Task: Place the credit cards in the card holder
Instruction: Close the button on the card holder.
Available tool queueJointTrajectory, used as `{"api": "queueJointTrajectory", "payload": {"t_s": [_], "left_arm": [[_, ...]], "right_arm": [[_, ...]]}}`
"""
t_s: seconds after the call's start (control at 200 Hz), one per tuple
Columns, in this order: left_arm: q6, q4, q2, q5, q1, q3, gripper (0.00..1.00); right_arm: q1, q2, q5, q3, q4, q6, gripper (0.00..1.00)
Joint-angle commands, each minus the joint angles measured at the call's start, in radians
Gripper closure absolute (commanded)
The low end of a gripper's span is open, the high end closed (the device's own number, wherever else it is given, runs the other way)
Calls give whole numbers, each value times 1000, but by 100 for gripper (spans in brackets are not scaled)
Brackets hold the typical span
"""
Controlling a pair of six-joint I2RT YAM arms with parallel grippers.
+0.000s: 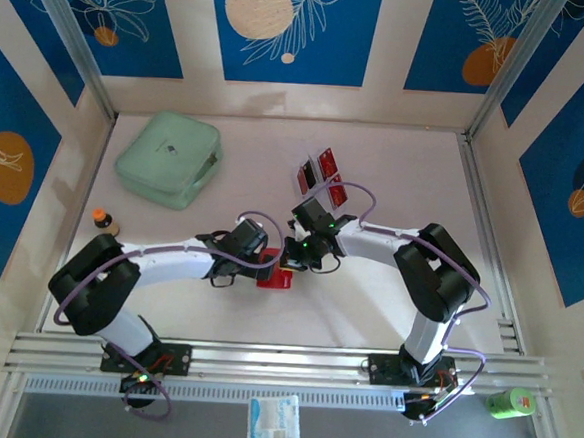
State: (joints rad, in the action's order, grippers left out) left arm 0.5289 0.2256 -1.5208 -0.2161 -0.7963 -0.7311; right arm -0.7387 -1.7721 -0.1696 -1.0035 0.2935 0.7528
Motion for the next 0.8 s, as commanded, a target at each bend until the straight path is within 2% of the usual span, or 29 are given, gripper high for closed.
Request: {"api": "queueJointTrajectory", "payload": {"t_s": [0.0, 0.795], "left_arm": [[-8, 49, 32, 21, 0, -18, 0], [-10, -5, -22, 44, 16, 55, 0]], "right_arm": [[-5, -13, -19, 28, 13, 13, 100], [-1, 33, -13, -31, 56, 7, 100]]}}
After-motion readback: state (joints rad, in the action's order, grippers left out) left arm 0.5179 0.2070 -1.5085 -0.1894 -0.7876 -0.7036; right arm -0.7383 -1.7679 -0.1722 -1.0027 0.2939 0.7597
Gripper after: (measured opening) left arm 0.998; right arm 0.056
